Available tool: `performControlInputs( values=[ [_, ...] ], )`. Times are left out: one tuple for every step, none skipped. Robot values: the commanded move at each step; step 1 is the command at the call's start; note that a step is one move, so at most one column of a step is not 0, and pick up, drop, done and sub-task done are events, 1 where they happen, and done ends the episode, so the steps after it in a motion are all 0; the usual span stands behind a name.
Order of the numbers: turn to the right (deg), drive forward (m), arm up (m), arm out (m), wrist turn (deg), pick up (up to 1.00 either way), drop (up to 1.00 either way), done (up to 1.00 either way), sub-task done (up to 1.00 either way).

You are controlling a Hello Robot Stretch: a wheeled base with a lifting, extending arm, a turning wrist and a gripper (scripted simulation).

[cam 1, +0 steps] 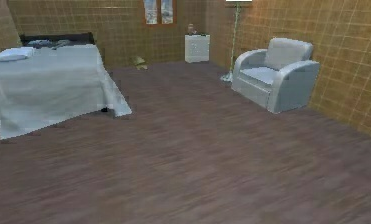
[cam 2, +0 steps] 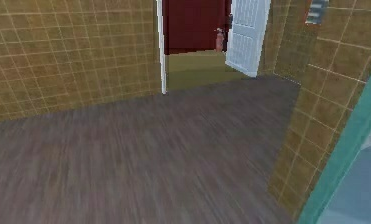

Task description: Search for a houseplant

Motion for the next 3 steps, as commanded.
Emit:
performControlInputs(
  values=[
    [-45.0, 0.00, 0.00, 0.00, 0.0, 0.00, 0.00, 0.00, 0.00],
    [-21.0, 0.00, 0.00, 0.00, 0.0, 0.00, 0.00, 0.00, 0.00],
    [0.0, 0.35, 0.00, 0.00, 0.0, 0.00, 0.00, 0.00, 0.00]
  ],
)
